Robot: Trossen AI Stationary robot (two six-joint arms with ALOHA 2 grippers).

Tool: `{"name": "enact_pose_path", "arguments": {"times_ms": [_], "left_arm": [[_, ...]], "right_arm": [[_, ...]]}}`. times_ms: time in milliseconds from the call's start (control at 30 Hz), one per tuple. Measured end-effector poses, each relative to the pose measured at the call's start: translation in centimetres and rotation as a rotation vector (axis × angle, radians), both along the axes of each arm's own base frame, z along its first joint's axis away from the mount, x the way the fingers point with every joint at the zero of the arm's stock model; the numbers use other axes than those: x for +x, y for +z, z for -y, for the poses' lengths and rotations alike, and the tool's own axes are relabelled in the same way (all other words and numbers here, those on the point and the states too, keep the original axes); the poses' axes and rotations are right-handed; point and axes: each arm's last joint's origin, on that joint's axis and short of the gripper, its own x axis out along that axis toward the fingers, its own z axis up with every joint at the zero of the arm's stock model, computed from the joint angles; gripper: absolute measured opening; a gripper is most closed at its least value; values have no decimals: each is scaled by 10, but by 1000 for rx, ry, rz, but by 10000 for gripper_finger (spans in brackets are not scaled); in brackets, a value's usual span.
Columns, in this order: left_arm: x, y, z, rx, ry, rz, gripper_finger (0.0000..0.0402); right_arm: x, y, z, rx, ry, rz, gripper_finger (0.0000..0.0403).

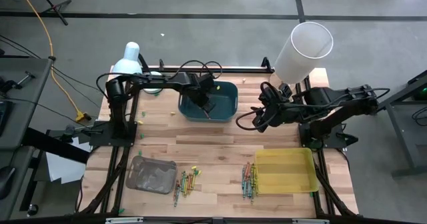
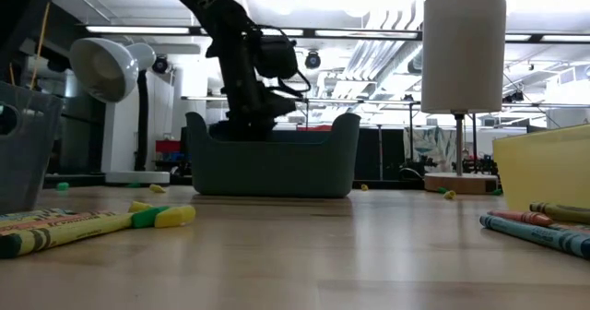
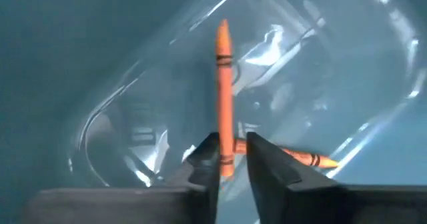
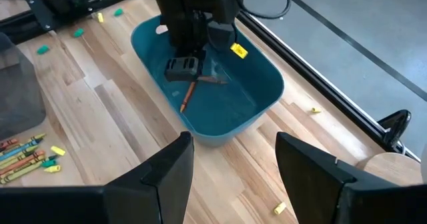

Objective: Sort crayons
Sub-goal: Put the orange crayon into the blue bin, then put the blue crayon into the yellow bin

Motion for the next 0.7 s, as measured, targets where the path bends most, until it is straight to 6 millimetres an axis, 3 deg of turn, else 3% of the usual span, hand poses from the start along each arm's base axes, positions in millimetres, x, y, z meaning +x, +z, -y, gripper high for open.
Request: {"name": "enact_pose_path", "arguments": {"times_ms": [167,333,533,700], "left_arm": [[-7,29,4,18,-5,80,128],[-30,86,19,48,-1,246,154],[-83,160,81,200,-17,571,153],[-136,189,133,227,-14,843,152]], "right_arm": [[0,0,0,-3,6,-1,206],[0,0,0,-27,18,-13,206],[8,-7,-3,41,-41,-1,206],[38,-30,-6,307,-15,-95,206]]}}
